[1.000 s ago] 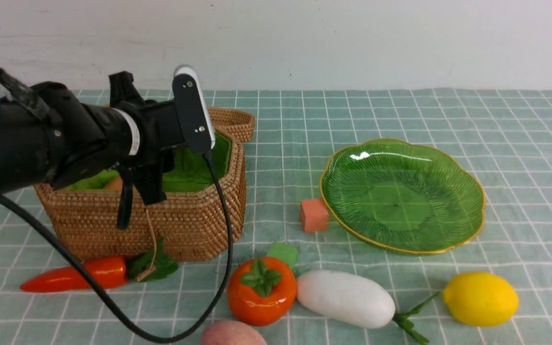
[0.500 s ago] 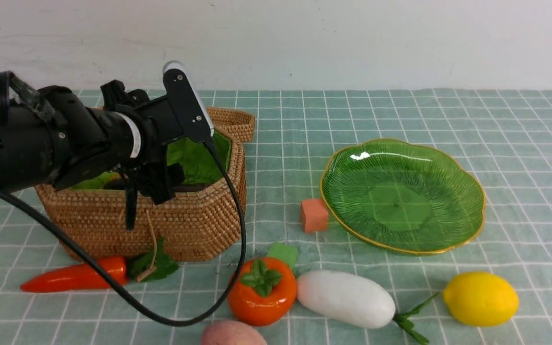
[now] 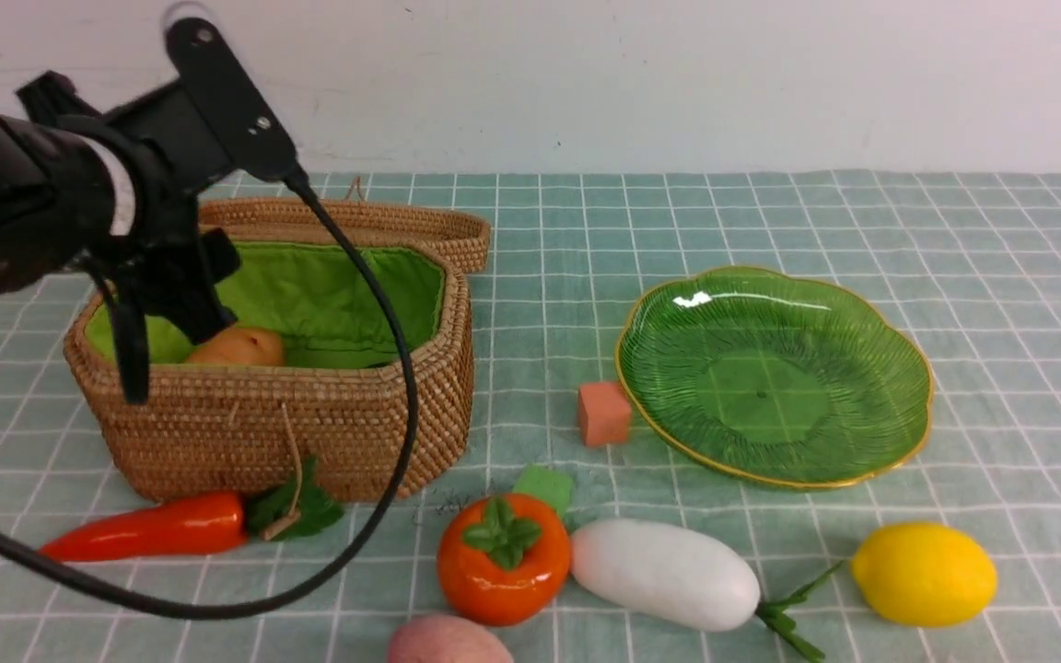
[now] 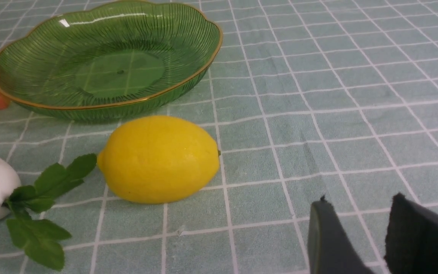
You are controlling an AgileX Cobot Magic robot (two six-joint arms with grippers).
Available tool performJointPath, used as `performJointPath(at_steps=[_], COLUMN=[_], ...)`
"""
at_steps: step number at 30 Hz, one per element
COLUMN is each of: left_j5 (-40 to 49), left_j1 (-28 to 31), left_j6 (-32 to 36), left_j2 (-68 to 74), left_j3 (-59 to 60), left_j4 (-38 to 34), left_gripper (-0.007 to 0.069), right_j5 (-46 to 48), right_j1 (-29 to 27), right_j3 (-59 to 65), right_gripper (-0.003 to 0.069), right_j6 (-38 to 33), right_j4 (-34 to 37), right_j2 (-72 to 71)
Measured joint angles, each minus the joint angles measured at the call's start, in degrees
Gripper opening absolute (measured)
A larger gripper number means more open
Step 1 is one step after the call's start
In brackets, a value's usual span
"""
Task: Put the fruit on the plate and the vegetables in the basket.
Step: Use the left arm to grab a carrot and put it into the left basket
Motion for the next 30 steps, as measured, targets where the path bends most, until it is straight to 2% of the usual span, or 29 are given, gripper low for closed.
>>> performJointPath(at_steps=[4,8,9,12,16,20,23,26,30], left_j5=[5.68,11.48,11.80,10.02,0.16,-5.98,-8.91,-13.29,-14.06], left_j1=[0.00,0.00,0.00,0.00,0.00,0.00,0.00,0.00,0.00], left_j6=[-3.28,-3.95,-3.03,-1.42,0.85,-3.85,-6.56,-10.75,-13.22], left_j2=[-5.28,-8.42,-8.42,-8.10,-6.39,-3.93,-2.82,1.15,4.80], left_j3=[1.76,8.95,14.51,19.05,28.85,30.97,31.01,31.01,31.01], left_j4=[-3.30,-5.82,-6.17,-6.32,-1.45,6.89,9.88,17.68,21.18], left_gripper=[0.0409,0.0366,0.0348,0.0336,0.0335,0.0404,0.0447,0.0562,0.0602], right_j5=[0.00,0.00,0.00,0.00,0.00,0.00,0.00,0.00,0.00], right_j1=[0.00,0.00,0.00,0.00,0.00,0.00,0.00,0.00,0.00], right_j3=[0.00,0.00,0.00,0.00,0.00,0.00,0.00,0.00,0.00], right_gripper=[0.0242,0.0242,0.0242,0.0242,0.0242,0.0242,0.0242,0.0242,0.0242], right_j6=[0.00,0.00,0.00,0.00,0.00,0.00,0.00,0.00,0.00], right_j4=[0.00,0.00,0.00,0.00,0.00,0.00,0.00,0.00,0.00], right_j2=[0.00,0.00,0.00,0.00,0.00,0.00,0.00,0.00,0.00])
